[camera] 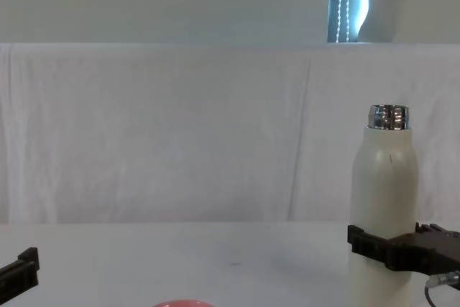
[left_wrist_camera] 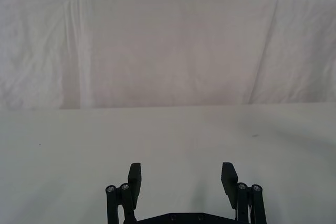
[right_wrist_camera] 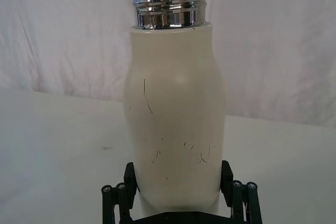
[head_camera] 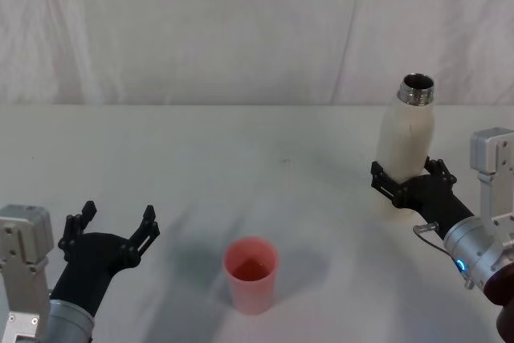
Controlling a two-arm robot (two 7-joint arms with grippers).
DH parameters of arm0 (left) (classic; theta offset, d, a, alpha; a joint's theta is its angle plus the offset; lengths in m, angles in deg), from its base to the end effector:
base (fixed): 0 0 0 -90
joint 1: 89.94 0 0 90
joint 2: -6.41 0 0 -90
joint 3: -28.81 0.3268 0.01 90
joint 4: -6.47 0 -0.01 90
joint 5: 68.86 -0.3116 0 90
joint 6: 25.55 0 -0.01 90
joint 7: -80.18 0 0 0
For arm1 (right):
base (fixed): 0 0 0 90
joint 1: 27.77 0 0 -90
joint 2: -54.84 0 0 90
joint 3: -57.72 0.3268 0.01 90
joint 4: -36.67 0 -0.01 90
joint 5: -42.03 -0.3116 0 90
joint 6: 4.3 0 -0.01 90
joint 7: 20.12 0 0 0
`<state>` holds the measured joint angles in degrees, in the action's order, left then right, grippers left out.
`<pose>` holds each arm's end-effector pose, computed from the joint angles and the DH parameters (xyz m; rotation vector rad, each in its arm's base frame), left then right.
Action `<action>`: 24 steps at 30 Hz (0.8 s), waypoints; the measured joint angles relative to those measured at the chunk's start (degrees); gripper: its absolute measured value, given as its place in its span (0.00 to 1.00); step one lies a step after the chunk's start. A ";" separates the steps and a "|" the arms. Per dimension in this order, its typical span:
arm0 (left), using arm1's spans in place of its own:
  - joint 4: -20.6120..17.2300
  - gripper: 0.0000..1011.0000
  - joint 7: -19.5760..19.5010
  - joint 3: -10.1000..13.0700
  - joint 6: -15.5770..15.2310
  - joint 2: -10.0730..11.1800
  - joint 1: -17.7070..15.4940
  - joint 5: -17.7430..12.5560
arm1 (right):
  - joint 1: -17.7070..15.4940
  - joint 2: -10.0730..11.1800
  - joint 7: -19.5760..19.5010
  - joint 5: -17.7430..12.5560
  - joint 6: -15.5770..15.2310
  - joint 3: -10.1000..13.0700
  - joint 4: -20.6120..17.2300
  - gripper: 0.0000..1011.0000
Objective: Grasp the thermos with one hand and pour water into the cup lid.
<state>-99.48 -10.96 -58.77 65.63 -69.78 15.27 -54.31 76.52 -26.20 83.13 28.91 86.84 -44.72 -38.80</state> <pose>0.2464 0.0460 -0.3198 -0.0379 0.0143 1.4459 0.4060 0.0029 -0.3326 0.0074 0.0337 -1.1724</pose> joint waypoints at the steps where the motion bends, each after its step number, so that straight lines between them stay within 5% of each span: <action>1: 0.00 0.99 0.00 0.00 0.00 0.00 0.00 0.00 | 0.00 0.00 0.00 0.00 0.00 -0.01 0.00 0.95; 14: 0.00 0.99 0.00 0.00 0.00 0.00 0.00 0.00 | -0.07 0.27 0.40 0.24 0.45 -0.24 -0.74 0.95; 24: 0.00 0.99 0.00 0.00 0.00 0.00 0.00 0.00 | -0.79 2.10 -0.32 4.47 1.69 -1.64 -4.16 0.95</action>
<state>-99.48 -10.96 -58.77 65.63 -69.78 15.27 -54.31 75.73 -24.10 82.81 33.38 88.53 -46.36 -42.96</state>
